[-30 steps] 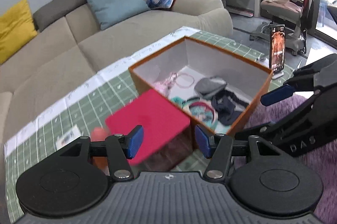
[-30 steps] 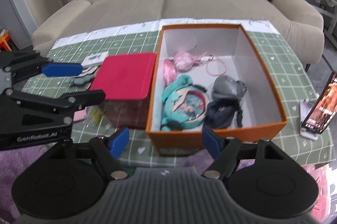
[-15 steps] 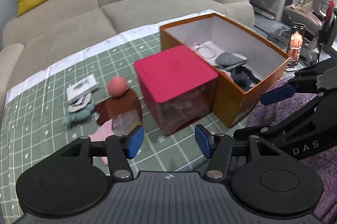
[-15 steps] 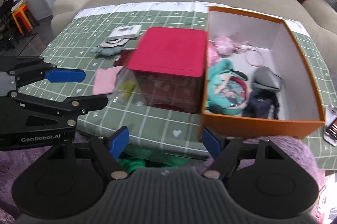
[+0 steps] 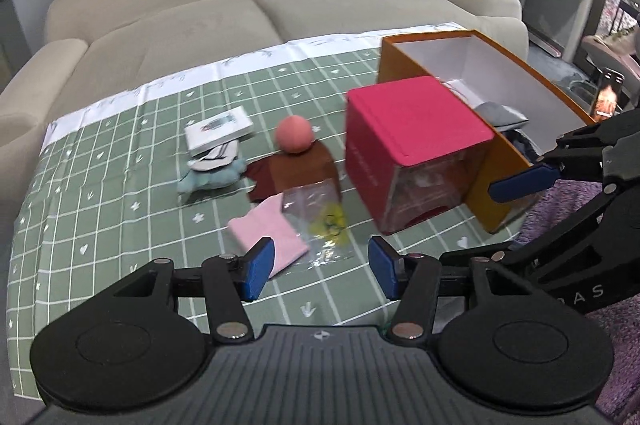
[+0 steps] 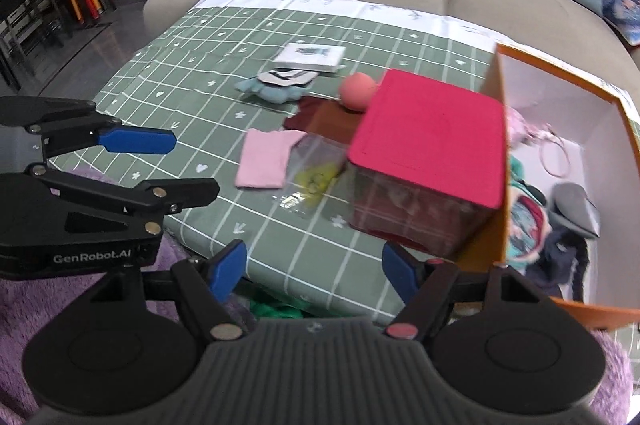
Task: Organize soft objects
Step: 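Move both tools back over the pink cloth and clear bag on the mat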
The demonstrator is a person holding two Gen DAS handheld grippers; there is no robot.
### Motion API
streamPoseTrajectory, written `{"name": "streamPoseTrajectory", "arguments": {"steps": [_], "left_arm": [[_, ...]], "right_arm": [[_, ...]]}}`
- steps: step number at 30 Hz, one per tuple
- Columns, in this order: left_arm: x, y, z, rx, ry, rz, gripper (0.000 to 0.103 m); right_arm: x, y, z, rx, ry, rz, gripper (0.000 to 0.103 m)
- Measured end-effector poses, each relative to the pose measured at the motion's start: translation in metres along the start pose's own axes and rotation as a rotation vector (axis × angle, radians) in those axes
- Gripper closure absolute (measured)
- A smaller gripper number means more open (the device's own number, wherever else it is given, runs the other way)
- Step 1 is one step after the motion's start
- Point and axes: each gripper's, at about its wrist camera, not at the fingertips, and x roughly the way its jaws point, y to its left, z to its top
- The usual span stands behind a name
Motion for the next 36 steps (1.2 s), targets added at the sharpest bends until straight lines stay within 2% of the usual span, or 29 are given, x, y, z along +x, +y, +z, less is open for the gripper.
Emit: {"name": "streamPoseTrajectory", "arguments": {"steps": [4,7,9,11,23,28,32,36], "left_arm": [[0.001,0.017,-0.005,-0.02,0.002,0.003,0.039],[0.003,0.03,-0.01,-0.049,0.006,-0.007,0.039],[0.006,0.037,-0.013,-0.059,0.016,-0.01,0.039],[0.01,0.043,-0.015,-0.069,0.027,-0.011,0.039],[0.035,0.071,-0.019,-0.086,0.078,-0.05,0.039],[0.052,0.082,-0.017,-0.108,0.107,-0.06,0.039],[0.072,0.089,-0.011,-0.165,0.131,-0.095,0.035],[0.098,0.09,-0.004,-0.223,0.159,-0.088,0.033]], "right_arm": [[0.01,0.014,0.009,-0.033,0.014,0.015,0.032],[0.022,0.023,0.014,-0.053,0.037,0.032,0.039],[0.03,0.029,0.015,-0.073,0.054,0.037,0.049],[0.038,0.035,0.017,-0.093,0.069,0.044,0.052],[0.076,0.058,0.029,-0.214,0.064,0.061,0.06],[0.09,0.063,0.03,-0.251,0.048,0.026,0.06],[0.105,0.064,0.029,-0.288,0.05,-0.037,0.06],[0.123,0.062,0.026,-0.315,0.048,-0.094,0.06]]}}
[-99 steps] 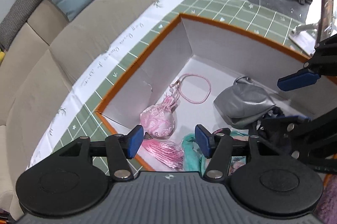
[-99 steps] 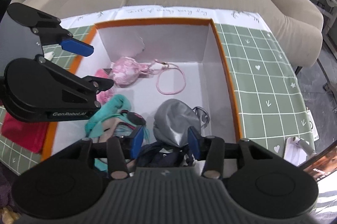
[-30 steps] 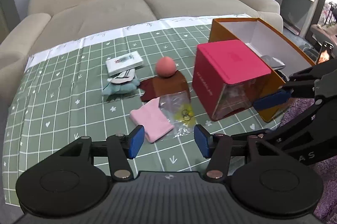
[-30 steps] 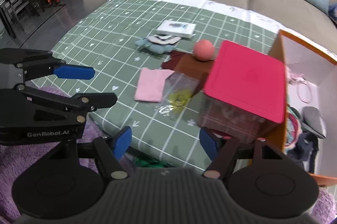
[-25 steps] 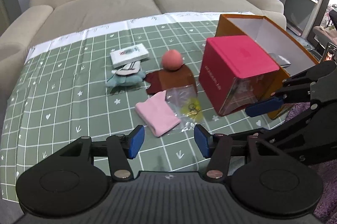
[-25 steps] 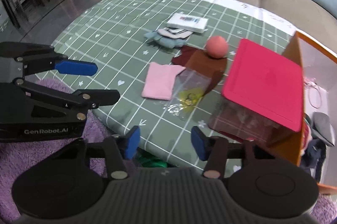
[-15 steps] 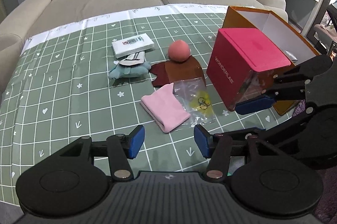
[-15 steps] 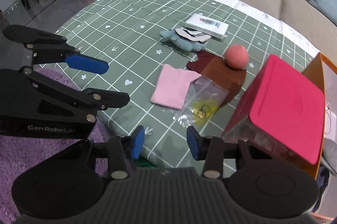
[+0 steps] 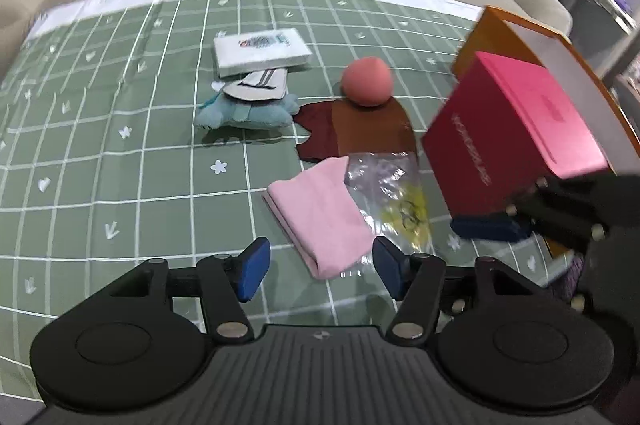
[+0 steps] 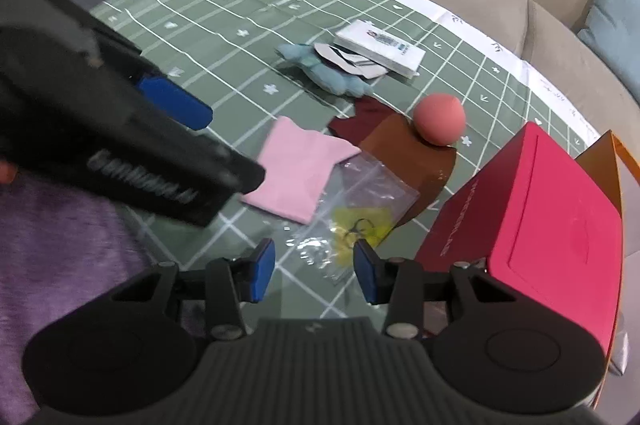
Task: Organize soft objects
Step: 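Move both tools back over the pink cloth and clear bag on the mat, then grasp the pink cloth with the left tool while the right tool grasps the clear bag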
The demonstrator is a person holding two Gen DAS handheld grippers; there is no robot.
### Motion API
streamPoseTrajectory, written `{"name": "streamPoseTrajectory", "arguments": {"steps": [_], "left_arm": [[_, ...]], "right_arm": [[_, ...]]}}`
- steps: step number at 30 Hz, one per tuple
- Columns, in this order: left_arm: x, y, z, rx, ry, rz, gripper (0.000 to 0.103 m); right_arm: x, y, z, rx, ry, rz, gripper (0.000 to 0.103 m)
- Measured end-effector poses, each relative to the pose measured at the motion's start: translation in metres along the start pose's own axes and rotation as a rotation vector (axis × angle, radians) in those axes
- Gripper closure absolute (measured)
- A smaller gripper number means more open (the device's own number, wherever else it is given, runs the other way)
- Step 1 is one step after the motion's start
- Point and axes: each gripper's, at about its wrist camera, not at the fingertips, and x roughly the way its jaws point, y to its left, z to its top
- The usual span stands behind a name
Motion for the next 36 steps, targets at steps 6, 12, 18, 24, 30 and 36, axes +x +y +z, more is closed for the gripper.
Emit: {"name": "streamPoseTrajectory", "arguments": {"steps": [6,12,18,24,30,36], "left_arm": [[0.034,-0.001,0.004,-0.064,0.023,0.009,0.033],[0.054,-0.005,0.004,-0.064,0.05,0.033,0.035],[0.058,-0.019,0.002,0.034,0.023,0.106,0.076],[0.056,-0.016,0.001,0.03,0.017,0.097,0.098],[0.027,0.003,-0.001,-0.068,0.001,0.131,0.098],[0.018,0.02,-0.006,-0.152,0.006,0.143,0.098]], "right_arm": [[0.016,-0.002,-0.002,0.021,-0.016,-0.026,0.063],[0.025,-0.002,-0.003,0.059,-0.012,-0.017,0.061],[0.027,-0.005,-0.004,0.095,-0.017,-0.004,0.058],[0.02,0.001,-0.009,0.189,-0.046,-0.027,0.047],[0.02,-0.006,-0.012,0.349,-0.073,-0.042,0.046],[0.031,-0.015,-0.011,0.578,-0.075,-0.098,0.033]]}}
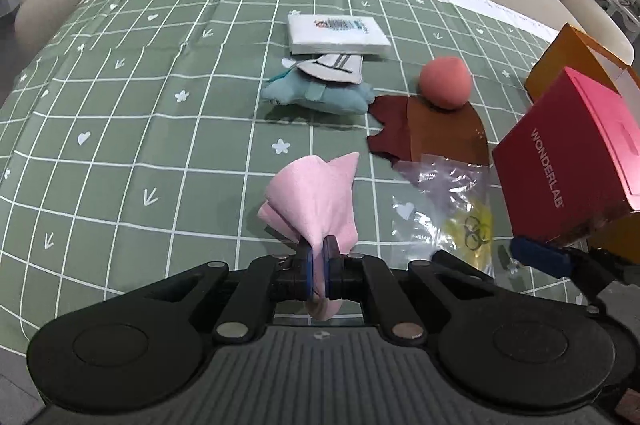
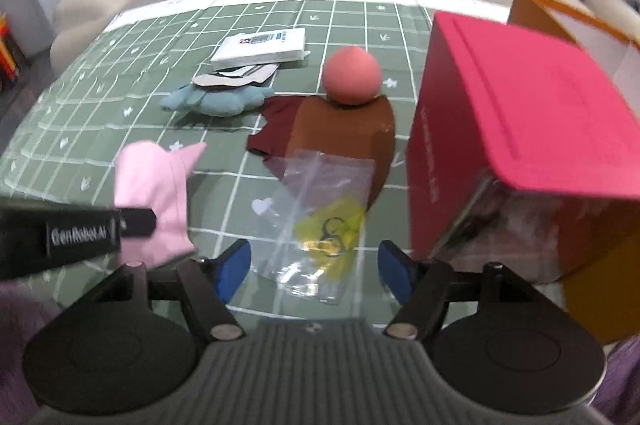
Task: Organize soft objects
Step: 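Grasp the pink cloth with the left tool while the right tool grasps the clear bag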
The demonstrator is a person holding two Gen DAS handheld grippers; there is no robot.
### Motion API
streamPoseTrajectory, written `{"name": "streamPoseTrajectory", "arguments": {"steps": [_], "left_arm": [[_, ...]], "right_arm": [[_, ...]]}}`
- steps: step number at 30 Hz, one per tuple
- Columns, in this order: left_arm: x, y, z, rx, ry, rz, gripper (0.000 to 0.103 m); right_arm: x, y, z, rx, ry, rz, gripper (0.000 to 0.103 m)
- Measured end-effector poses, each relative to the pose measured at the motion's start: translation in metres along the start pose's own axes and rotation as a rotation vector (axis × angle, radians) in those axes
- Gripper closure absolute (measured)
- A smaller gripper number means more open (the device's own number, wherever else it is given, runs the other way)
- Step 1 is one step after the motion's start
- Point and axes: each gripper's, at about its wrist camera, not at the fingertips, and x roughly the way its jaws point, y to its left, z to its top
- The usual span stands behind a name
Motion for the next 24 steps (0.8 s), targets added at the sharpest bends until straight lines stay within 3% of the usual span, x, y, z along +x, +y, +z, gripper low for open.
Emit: {"name": "streamPoseTrajectory", "arguments": {"steps": [6,11,13,17,20,24], "left_arm": [[0.007,0.0,-0.002,0.002,0.011,0.004,0.098],[0.011,0.002,-0.003,-0.011,0.026,-0.002,0.098],[0.012,0.001,-0.003,-0.006,0.03,-0.002,0.098],[0.013,0.0,-0.003,-0.001,0.036,0.003,0.098],[0.014,-0.001,-0.003,0.003,0.038,0.007,0.097],[0.013,-0.003,-0.003,0.011,0.034,0.012,0.097]], "right_arm": [[0.019,0.006,-0.001,0.028,0.01,-0.056,0.035],[0.025,0.012,-0.004,-0.032,0.004,-0.081,0.036],[0.024,0.014,-0.005,-0.051,0.001,-0.069,0.043],[0.022,0.021,-0.006,-0.088,-0.001,-0.048,0.066],[0.019,0.021,-0.007,-0.1,-0.001,-0.039,0.092],[0.018,0.019,-0.006,-0.096,0.014,0.002,0.103]]}}
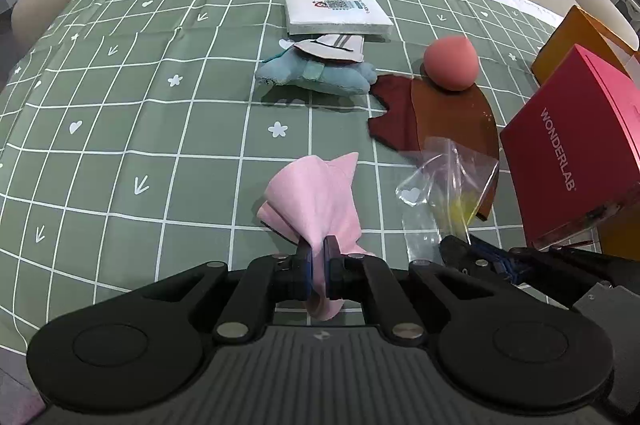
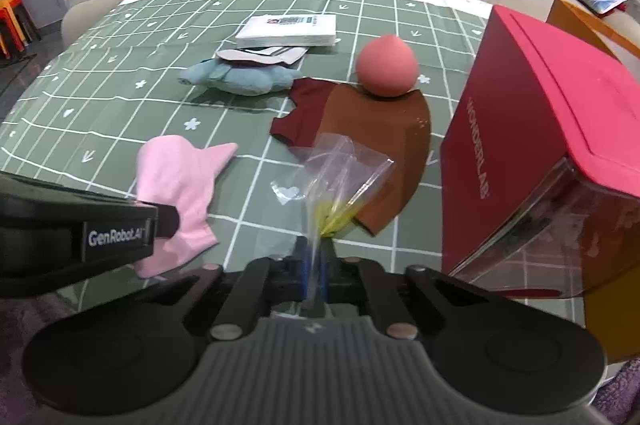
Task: Organize soft objects
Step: 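Grasp the pink cloth with the left tool while the right tool grasps the clear bag, then lift the pink cloth and clear bag and carry them over the white box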
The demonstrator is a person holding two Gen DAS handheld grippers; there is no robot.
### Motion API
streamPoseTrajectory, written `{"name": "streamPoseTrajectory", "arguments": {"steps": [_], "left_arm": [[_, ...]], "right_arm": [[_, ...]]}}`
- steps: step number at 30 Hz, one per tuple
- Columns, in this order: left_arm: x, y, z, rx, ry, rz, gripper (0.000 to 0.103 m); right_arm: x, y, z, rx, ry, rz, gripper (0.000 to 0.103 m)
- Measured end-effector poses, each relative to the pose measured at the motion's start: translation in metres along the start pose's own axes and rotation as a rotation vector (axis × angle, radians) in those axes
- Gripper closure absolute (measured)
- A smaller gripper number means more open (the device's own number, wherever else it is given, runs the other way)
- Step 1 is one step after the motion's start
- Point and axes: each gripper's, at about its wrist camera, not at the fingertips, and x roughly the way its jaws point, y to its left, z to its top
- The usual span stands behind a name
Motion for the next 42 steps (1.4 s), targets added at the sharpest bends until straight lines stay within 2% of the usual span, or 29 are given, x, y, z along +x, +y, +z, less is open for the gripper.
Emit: {"name": "streamPoseTrajectory", "arguments": {"steps": [4,15,21,27,33,37,42], "left_arm": [[-0.009,-0.002,-0.001,0.014,-0.038,-0.003,0.097],[-0.051,0.0,-0.003,-0.025,-0.146,0.011,0.097],[-0.079,-0.014,-0.011,-0.029,-0.181,-0.017,0.097],[-0.109,-0.036,-0.018,0.004,-0.231,-0.036,0.097],[-0.137,-0.063,-0.021,0.051,-0.284,-0.054,0.097],[-0.147,-0.086,-0.02,0.088,-0.293,-0.095,0.097],[-0.153,-0.133,-0.013,0.209,-0.312,-0.145,0.097]], "right_arm": [[-0.012,-0.001,0.001,-0.006,-0.012,0.028,0.103],[-0.076,-0.01,0.014,-0.069,-0.127,0.147,0.103],[-0.112,-0.027,0.016,-0.077,-0.17,0.2,0.103],[-0.151,-0.057,0.01,-0.047,-0.206,0.224,0.103],[-0.185,-0.097,-0.004,0.009,-0.26,0.197,0.103],[-0.203,-0.128,-0.011,0.057,-0.28,0.183,0.103],[-0.219,-0.166,-0.018,0.095,-0.301,0.169,0.103]]}}
